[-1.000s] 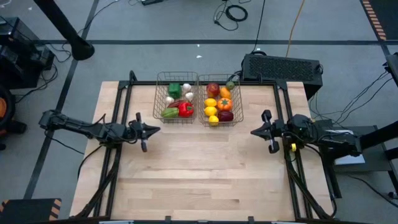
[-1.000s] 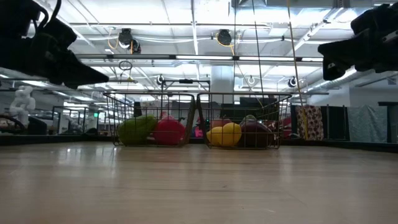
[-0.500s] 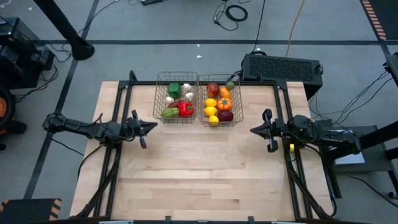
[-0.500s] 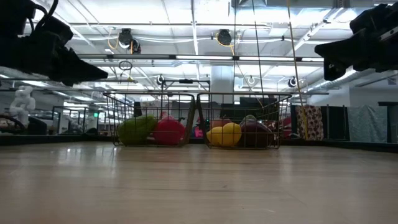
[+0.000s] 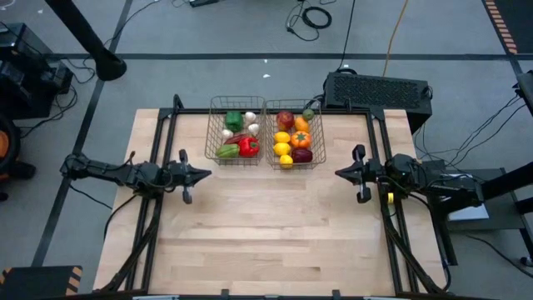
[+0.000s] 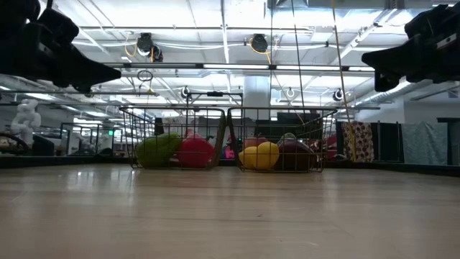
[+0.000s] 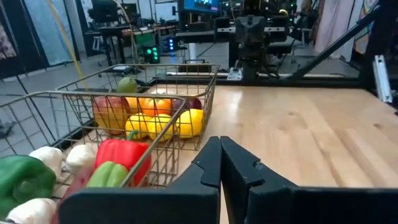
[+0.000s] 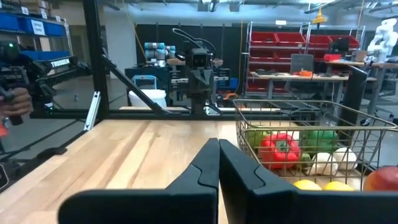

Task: Sort produce into baskets
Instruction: Return to Home Position

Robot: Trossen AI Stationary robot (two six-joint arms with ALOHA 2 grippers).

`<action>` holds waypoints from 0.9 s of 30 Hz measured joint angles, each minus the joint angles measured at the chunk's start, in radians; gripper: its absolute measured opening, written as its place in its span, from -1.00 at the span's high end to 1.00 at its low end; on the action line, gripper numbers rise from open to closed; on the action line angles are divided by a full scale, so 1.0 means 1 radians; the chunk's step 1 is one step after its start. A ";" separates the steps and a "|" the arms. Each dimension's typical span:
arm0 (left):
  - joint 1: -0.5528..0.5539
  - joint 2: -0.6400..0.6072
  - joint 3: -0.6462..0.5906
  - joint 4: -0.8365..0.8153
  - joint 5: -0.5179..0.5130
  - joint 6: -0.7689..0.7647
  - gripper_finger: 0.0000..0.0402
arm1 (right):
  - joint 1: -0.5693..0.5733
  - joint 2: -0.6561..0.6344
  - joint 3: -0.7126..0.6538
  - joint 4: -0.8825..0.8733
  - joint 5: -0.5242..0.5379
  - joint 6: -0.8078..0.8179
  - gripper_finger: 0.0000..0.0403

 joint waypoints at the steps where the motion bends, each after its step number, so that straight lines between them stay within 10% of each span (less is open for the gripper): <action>1: 0.006 0.000 0.000 0.000 0.003 0.012 0.99 | 0.000 0.000 0.000 0.000 0.000 -0.003 1.00; 27: 0.077 -0.113 0.020 -0.080 0.153 0.072 1.00 | 0.000 0.000 0.000 0.014 -0.011 0.044 1.00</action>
